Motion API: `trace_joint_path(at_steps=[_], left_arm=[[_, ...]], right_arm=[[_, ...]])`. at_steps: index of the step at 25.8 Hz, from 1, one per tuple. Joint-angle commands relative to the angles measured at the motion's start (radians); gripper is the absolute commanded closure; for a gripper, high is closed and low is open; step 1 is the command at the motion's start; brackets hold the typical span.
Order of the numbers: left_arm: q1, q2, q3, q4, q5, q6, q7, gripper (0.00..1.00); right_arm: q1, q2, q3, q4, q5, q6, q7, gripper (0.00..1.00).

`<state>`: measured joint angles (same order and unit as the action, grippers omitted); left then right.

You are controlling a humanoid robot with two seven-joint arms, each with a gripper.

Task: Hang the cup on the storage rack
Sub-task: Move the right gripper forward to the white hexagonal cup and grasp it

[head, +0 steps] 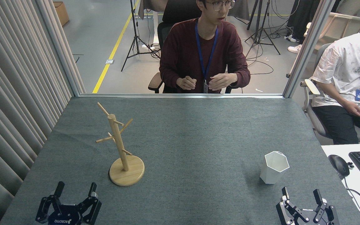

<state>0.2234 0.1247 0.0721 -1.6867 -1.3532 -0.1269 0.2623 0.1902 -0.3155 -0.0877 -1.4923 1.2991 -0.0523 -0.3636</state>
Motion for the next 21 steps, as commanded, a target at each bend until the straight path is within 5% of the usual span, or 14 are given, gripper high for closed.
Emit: trace_joint_path(at_steps=[1, 6, 9, 21], left_arm=[[-0.001, 0.004, 0.0, 0.001, -0.001, 0.0, -0.001, 0.01], [-0.001, 0.0, 0.002, 0.007, -0.001, 0.003, 0.0, 0.01], [0.001, -0.005, 0.002, 0.005, 0.0, 0.001, 0.0, 0.01], [0.002, -0.005, 0.009, 0.004, 0.0, 0.006, 0.0, 0.01]], right_arm=[[0.0, 0.003, -0.012, 0.001, -0.009, 0.009, -0.005, 0.02], [-0.032, -0.008, -0.078, 0.075, -0.021, 0.005, -0.003, 0.02], [-0.129, -0.008, -0.05, 0.173, -0.006, 0.0, 0.014, 0.02], [-0.298, -0.016, 0.078, 0.369, -0.004, 0.005, 0.035, 0.02]])
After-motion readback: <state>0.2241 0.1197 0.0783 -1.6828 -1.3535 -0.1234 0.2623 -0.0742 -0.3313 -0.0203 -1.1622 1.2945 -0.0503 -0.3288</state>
